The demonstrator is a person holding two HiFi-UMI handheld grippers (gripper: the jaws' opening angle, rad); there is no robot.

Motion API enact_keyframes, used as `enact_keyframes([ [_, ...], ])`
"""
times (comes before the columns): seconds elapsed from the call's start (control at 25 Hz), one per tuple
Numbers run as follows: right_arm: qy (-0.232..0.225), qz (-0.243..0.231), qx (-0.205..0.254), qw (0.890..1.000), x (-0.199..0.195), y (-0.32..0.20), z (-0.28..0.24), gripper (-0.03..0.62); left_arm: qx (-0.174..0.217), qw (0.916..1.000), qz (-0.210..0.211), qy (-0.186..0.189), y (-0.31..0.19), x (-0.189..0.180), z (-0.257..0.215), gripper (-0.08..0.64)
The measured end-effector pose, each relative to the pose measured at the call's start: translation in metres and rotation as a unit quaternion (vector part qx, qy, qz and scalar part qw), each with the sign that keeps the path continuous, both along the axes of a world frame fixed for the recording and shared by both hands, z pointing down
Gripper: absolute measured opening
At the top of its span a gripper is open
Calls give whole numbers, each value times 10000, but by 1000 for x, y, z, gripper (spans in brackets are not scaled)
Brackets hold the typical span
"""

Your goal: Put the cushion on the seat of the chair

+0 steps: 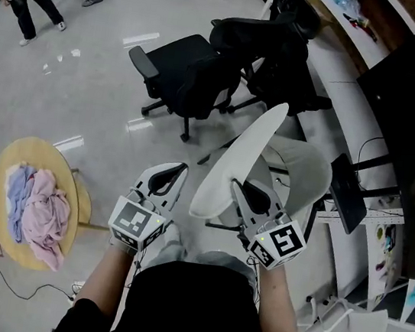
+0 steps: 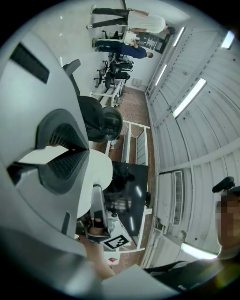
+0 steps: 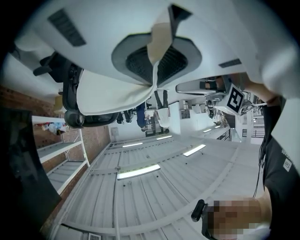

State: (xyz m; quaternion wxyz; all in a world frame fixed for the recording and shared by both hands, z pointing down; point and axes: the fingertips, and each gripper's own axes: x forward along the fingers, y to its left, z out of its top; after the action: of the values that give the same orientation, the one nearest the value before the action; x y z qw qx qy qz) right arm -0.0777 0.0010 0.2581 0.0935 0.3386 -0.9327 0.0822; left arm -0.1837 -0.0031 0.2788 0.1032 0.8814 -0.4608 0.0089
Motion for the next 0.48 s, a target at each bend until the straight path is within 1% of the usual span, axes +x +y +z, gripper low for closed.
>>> enact_keyframes([
  [0.28, -4, -217, -116, 9997, -6, 2, 6, 38, -133, 9999, -86, -10, 6, -1, 5, 12],
  [0.48, 13, -486, -288, 9984, -4, 4, 17, 38, -231, 9994, -245, -91, 11, 5, 12, 12],
])
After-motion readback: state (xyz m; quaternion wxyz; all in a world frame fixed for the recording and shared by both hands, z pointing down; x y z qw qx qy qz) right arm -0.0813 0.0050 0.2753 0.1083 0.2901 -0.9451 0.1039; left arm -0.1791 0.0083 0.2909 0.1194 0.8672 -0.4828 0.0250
